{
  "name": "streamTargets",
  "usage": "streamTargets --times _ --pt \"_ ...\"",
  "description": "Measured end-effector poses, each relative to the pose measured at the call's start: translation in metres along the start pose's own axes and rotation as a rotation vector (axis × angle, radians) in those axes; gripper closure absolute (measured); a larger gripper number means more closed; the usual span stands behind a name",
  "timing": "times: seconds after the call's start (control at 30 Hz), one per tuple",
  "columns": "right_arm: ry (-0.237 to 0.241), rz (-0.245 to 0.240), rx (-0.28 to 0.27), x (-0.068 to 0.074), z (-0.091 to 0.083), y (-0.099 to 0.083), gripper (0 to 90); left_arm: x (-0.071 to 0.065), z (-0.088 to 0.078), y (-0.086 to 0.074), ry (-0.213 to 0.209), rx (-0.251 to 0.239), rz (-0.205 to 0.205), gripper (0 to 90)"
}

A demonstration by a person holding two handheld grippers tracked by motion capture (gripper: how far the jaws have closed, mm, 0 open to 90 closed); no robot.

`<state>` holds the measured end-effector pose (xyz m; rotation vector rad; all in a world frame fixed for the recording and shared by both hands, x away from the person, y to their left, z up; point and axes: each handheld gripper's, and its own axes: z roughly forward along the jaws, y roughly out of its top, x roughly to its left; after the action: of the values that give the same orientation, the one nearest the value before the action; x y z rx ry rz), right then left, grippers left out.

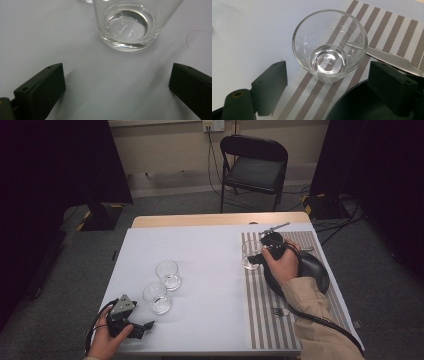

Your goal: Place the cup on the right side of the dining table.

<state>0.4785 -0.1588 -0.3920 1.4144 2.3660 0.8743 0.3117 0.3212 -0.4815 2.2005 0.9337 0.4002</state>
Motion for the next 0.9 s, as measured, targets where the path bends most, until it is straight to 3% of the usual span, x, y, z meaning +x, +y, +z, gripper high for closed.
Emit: streamTargets --times 0.9 --pt "0.035 -0.038 0.005 0.010 -0.002 -0.011 15.3 0.000 0.000 0.000 -0.001 0.000 0.001 0.0"
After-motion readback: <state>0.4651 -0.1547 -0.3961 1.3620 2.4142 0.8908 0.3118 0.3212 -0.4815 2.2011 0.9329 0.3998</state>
